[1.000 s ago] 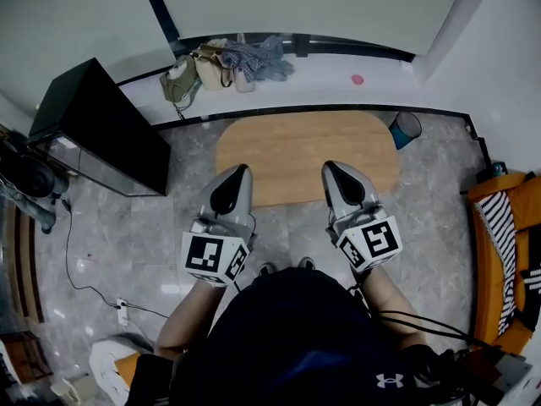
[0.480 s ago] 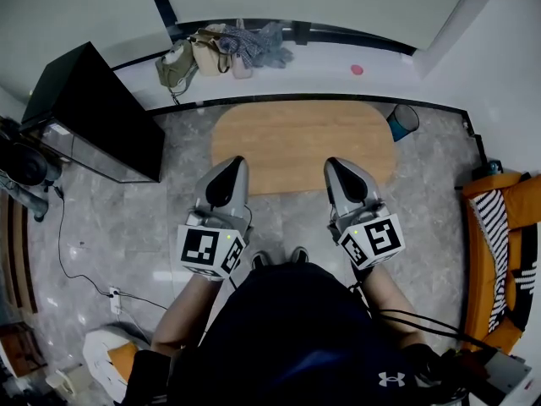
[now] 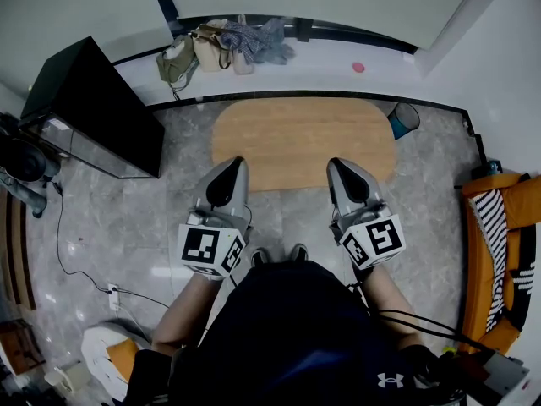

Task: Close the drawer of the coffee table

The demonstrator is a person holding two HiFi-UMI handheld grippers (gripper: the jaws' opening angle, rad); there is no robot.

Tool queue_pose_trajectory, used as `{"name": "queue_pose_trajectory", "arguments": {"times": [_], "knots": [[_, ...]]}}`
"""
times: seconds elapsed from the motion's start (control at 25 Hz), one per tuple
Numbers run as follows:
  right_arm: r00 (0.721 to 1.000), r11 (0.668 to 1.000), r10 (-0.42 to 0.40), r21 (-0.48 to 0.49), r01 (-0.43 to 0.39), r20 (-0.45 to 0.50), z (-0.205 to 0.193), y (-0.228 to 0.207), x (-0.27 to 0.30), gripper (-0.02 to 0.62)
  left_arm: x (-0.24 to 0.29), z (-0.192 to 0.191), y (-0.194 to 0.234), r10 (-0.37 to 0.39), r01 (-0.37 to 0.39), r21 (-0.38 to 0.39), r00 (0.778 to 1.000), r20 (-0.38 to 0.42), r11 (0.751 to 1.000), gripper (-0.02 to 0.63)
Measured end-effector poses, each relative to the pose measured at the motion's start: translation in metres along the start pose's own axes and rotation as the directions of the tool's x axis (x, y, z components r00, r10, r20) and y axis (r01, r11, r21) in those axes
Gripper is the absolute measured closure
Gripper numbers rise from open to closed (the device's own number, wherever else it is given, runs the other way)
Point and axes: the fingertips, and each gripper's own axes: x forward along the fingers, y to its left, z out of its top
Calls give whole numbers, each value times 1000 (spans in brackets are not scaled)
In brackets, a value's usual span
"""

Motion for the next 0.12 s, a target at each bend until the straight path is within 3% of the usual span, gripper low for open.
{"name": "queue_pose_trajectory", "arguments": {"times": [0.12], "knots": [[1000, 1000, -4, 3, 4, -2, -4, 2, -1, 594, -4, -4, 4, 5, -5, -1, 1000, -4, 1000, 604]]}}
